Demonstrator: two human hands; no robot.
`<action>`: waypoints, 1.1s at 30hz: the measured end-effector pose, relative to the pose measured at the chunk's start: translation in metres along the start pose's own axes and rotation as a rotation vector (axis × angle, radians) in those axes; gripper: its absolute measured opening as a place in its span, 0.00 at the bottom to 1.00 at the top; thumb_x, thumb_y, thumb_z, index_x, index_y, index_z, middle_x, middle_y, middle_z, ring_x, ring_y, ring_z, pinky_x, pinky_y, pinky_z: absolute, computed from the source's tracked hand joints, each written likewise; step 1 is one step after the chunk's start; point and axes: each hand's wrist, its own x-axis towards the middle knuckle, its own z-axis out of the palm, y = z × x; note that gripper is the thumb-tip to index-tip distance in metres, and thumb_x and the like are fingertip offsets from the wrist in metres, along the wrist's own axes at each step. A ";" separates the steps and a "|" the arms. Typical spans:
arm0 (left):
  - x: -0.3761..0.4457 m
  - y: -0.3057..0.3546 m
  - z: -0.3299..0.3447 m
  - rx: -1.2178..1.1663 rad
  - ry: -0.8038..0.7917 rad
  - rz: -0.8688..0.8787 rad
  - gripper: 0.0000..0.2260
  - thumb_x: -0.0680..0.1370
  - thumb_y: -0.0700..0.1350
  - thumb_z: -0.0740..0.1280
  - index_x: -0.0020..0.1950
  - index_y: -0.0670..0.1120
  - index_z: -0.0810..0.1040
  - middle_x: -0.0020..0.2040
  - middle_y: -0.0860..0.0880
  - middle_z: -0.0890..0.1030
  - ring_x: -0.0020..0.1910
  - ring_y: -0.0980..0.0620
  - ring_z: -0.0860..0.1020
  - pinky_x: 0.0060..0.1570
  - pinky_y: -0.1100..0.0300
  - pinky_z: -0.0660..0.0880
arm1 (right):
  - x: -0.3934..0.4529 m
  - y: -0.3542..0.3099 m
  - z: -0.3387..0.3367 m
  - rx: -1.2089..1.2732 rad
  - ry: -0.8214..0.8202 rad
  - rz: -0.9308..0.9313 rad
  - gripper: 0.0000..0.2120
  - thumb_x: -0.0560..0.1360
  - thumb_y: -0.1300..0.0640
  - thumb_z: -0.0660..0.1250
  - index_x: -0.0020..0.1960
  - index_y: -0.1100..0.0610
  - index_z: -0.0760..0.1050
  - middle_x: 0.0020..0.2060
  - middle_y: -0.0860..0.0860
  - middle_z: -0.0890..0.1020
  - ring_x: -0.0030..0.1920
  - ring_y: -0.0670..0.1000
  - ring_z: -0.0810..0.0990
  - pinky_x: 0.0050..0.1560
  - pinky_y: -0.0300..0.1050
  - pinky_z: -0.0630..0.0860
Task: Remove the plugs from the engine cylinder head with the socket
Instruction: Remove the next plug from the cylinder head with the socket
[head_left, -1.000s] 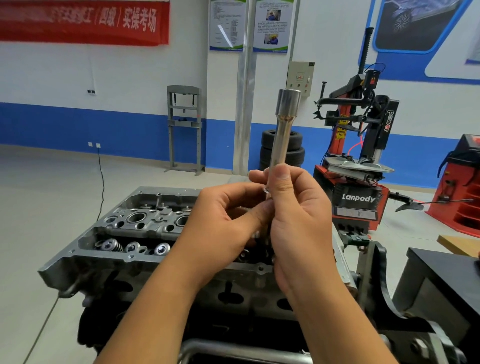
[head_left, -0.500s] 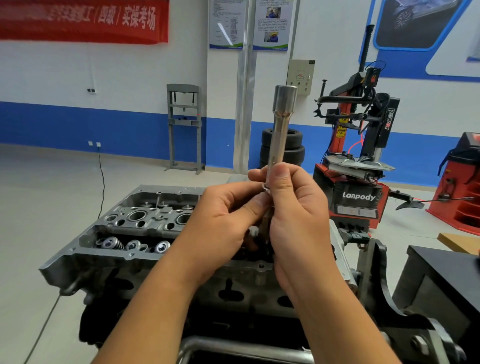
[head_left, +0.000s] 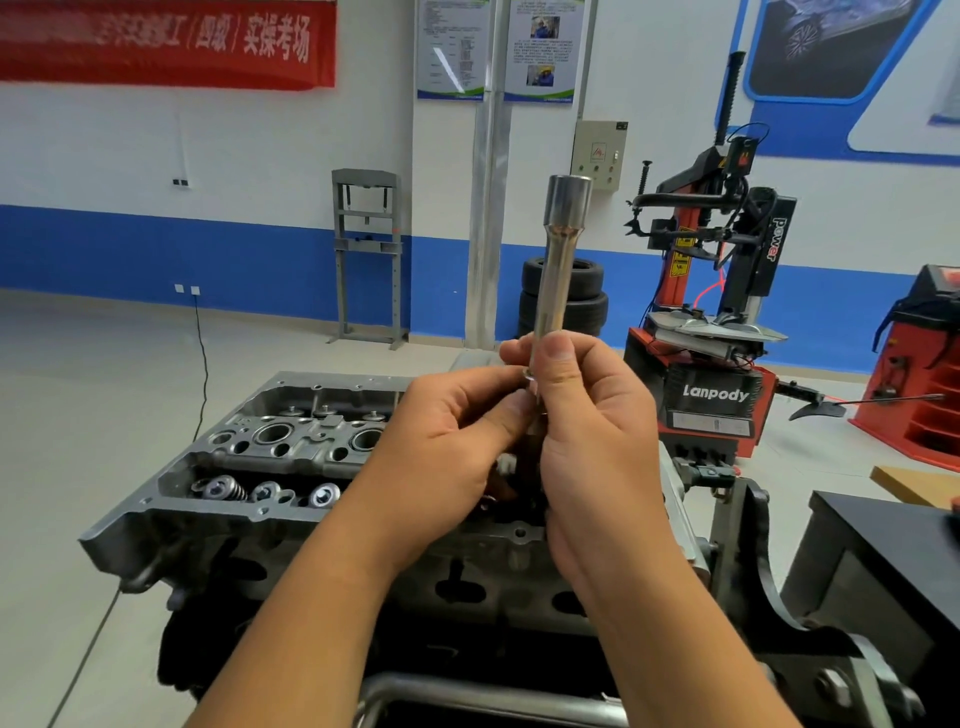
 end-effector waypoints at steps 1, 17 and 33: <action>0.000 0.000 0.000 0.011 0.024 0.001 0.11 0.85 0.47 0.65 0.65 0.52 0.83 0.55 0.51 0.87 0.55 0.51 0.86 0.41 0.63 0.80 | 0.001 0.000 0.000 0.008 -0.001 0.007 0.13 0.78 0.44 0.66 0.46 0.51 0.83 0.46 0.53 0.86 0.50 0.56 0.86 0.50 0.58 0.85; 0.000 -0.002 0.002 0.019 0.099 0.042 0.11 0.80 0.48 0.70 0.61 0.52 0.84 0.53 0.51 0.88 0.52 0.50 0.86 0.39 0.61 0.81 | 0.001 0.000 0.001 0.044 -0.001 -0.011 0.10 0.79 0.44 0.67 0.47 0.48 0.84 0.46 0.51 0.86 0.49 0.53 0.86 0.51 0.57 0.85; 0.000 -0.002 0.005 0.085 0.159 0.074 0.15 0.74 0.52 0.72 0.59 0.49 0.84 0.52 0.51 0.88 0.52 0.50 0.86 0.48 0.50 0.85 | 0.001 -0.001 0.001 0.063 0.040 0.007 0.11 0.77 0.45 0.71 0.48 0.52 0.83 0.43 0.50 0.86 0.47 0.50 0.86 0.49 0.51 0.85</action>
